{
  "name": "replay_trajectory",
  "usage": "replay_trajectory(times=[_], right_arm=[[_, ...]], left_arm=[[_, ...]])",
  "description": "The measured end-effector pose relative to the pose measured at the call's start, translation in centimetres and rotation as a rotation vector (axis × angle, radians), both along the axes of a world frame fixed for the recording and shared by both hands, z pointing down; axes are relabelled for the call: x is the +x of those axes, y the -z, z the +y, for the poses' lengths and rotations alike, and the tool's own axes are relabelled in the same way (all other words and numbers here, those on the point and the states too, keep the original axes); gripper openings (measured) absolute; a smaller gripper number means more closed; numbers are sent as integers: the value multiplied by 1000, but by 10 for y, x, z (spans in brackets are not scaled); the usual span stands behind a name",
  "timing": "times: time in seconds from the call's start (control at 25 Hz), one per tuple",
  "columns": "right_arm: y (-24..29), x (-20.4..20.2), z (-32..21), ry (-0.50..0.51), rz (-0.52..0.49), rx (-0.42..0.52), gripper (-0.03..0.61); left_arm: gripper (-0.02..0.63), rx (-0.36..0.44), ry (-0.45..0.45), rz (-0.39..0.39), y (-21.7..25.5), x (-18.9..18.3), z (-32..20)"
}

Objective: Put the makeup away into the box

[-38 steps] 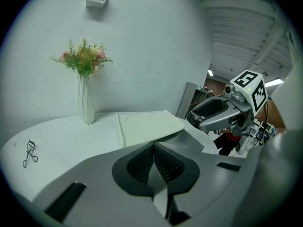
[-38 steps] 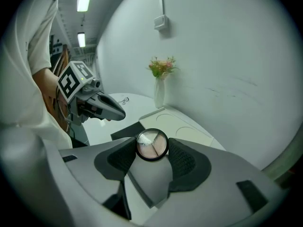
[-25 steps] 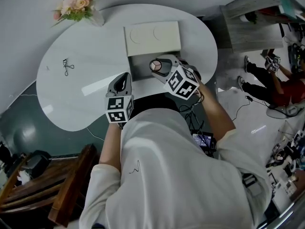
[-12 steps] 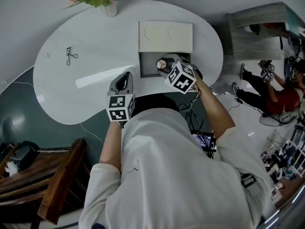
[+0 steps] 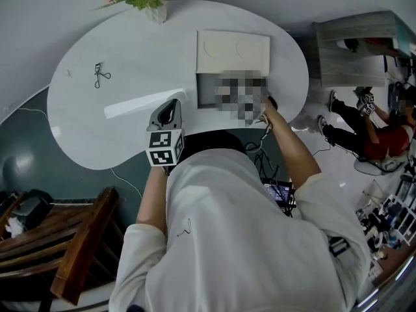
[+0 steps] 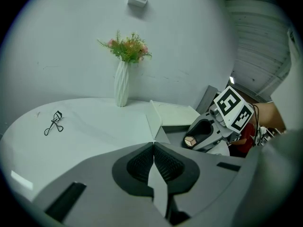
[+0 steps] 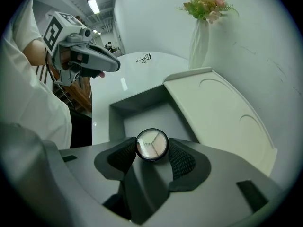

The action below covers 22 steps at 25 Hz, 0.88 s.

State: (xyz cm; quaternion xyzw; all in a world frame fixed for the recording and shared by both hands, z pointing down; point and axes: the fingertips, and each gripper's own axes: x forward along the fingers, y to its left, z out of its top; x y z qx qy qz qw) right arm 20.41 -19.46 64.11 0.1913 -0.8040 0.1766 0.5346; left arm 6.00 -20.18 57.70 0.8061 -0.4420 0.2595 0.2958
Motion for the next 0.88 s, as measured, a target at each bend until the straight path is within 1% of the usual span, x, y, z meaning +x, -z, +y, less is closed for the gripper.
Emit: replay_trajectory(times=[0.2,0.32,0.4,0.48,0.56,0.6,0.68,0.72,0.76,0.88], right_arm=[[1,-1,-4,-15,-2,6,213],[3,0,-6,-35,-19,11,231],[9,0,-7,-43,-32,26,241],[18,1,-8,-60,-55,60,237],[31,5,-9,-99,-87,101,203],[37,8,-9,-125,-102,120,176],[48,17,-8,-192,-127,158,98],[52,22,-8,-232,-138,177,41],[55,26,-6,-273,-151,190,-2],[61,40,3,-372,-198,209,-2]], left_arm=[[18,3,-3,-6,2,1,0],[18,2,-13,-7,2,5,0],[18,6,-21,-8,3,7,0],[18,14,-27,-7,5,11,-1],[17,25,-38,-3,8,18,-3],[18,30,-46,0,10,23,-4],[18,37,-62,5,12,34,-5],[18,39,-71,6,13,39,-4],[18,39,-80,7,13,45,-3],[18,38,-96,11,14,63,3]])
